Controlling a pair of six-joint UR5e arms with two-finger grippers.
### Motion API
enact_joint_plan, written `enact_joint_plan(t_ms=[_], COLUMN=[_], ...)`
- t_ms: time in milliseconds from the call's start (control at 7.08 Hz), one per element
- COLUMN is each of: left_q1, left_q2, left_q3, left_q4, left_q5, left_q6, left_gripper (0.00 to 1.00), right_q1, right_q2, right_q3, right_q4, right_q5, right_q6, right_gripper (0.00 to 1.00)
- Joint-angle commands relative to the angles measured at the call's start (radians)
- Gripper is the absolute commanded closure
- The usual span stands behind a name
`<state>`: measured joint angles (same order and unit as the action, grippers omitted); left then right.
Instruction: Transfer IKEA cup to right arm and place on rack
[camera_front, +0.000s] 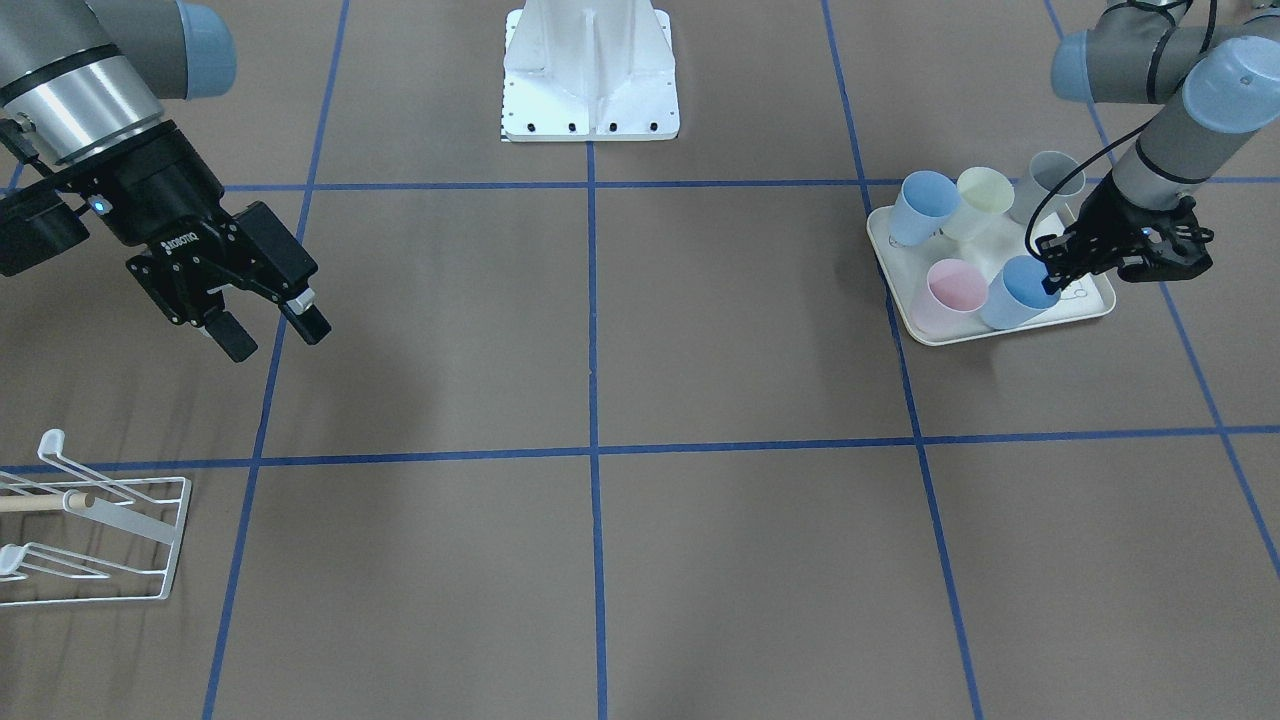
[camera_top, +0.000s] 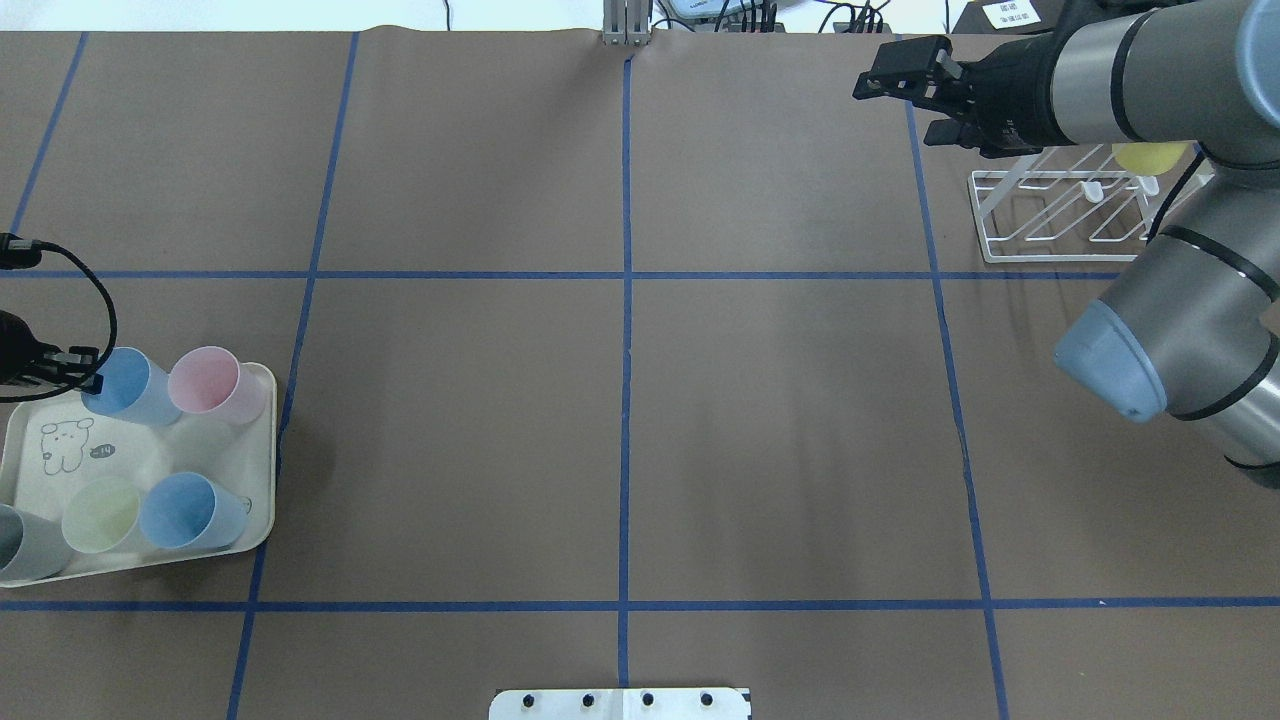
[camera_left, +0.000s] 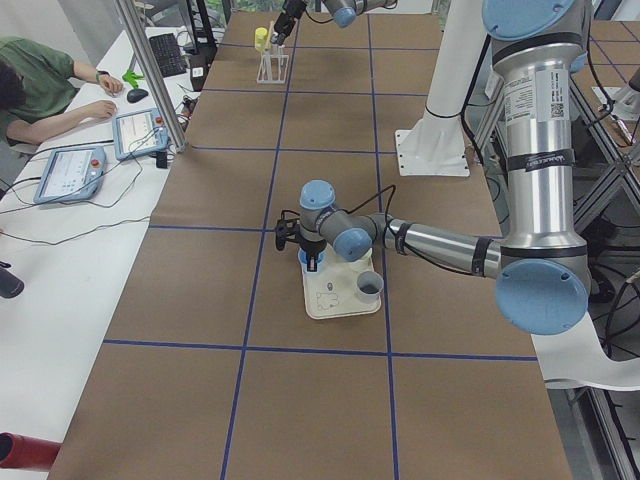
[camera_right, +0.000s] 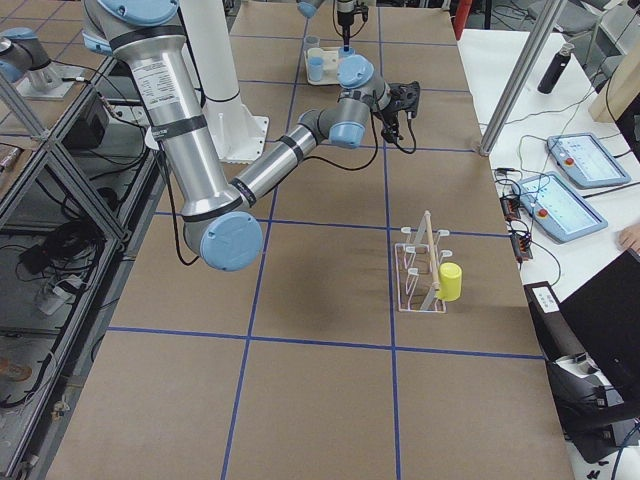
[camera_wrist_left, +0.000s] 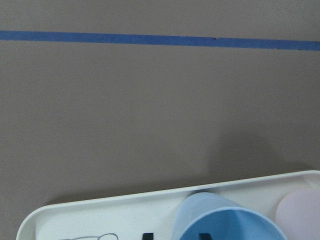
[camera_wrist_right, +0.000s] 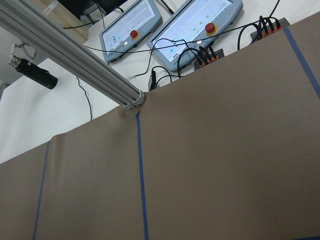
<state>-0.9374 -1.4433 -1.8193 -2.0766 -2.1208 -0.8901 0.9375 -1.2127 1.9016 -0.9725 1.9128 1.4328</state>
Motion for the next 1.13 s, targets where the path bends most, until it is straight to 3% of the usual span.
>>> enact_joint_plan(t_ms=[0, 141, 282, 424, 565, 847, 989], left_q1=[-0.055, -0.184, -0.214, -0.248, -0.25, -0.244, -0.216], left_q2=[0.045, 0.046, 0.023, -0.07, -0.125, -0.318, -0.383], left_q3=[-0.09, -0.145, -0.182, -0.173, -0.17, -0.111, -0.057], left_q4=[0.057, 0.14, 0.214, 0.237, 0.236, 0.166, 0.045], left_q5=[-0.127, -0.157, -0.151, -0.142, -0.098, -0.07, -0.067], left_q6=[0.0, 0.005, 0.028, 0.01, -0.092, -0.414, -0.61], left_gripper=[1.0, 1.0, 1.0, 1.0, 1.0, 1.0, 1.0], right_q1=[0.003, 0.003, 0.001, 0.001, -0.003, -0.012, -0.012], right_q2=[0.005, 0.005, 0.005, 0.007, 0.03, 0.065, 0.093], right_q3=[0.002, 0.004, 0.008, 0.01, 0.008, 0.008, 0.008], right_q4=[0.0, 0.0, 0.0, 0.009, 0.014, 0.015, 0.014], right_q5=[0.003, 0.003, 0.003, 0.005, 0.006, 0.006, 0.006], right_q6=[0.0, 0.0, 0.001, 0.027, 0.084, 0.171, 0.213], right_gripper=[0.0, 0.0, 0.0, 0.0, 0.0, 0.0, 0.0])
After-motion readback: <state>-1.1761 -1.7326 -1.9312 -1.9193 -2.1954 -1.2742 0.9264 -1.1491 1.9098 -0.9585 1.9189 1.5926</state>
